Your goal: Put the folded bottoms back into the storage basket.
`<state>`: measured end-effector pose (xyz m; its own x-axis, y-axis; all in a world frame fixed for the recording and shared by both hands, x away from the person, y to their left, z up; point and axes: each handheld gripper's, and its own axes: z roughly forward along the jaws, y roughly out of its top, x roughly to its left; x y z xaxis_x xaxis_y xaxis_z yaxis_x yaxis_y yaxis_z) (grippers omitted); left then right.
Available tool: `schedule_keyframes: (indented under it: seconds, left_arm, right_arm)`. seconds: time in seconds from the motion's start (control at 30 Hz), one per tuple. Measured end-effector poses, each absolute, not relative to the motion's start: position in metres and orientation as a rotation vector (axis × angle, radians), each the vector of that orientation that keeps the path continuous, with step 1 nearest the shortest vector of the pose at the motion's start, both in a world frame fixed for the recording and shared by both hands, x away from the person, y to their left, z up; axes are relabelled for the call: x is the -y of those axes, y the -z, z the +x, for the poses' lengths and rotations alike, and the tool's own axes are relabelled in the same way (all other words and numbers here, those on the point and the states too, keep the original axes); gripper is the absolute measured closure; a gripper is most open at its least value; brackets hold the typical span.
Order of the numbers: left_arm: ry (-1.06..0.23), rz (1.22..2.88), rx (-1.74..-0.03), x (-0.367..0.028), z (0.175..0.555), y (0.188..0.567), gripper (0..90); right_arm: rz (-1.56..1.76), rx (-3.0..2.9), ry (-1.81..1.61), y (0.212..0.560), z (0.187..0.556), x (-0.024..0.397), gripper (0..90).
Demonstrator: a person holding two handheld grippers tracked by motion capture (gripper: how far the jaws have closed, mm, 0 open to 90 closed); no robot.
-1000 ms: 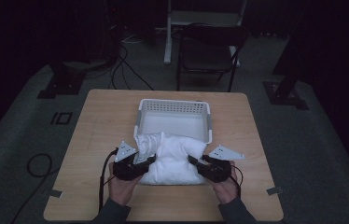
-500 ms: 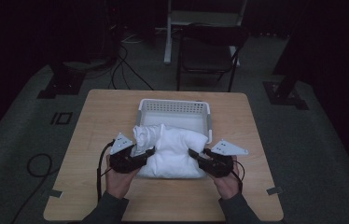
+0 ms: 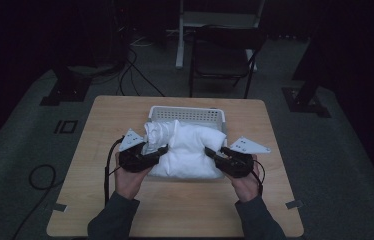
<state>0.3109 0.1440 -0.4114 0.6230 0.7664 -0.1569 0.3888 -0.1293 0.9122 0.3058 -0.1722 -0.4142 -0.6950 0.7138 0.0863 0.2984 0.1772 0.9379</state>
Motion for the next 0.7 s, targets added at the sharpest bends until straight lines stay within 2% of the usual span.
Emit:
schedule_keyframes:
  seconds: [0.7]
  left_arm:
    - [-0.389, 1.714, -0.971, -0.146, 0.353, 0.401, 52.0]
  right_arm:
    - [0.99, -2.064, -1.489, 0.396, 0.343, 0.167, 69.8]
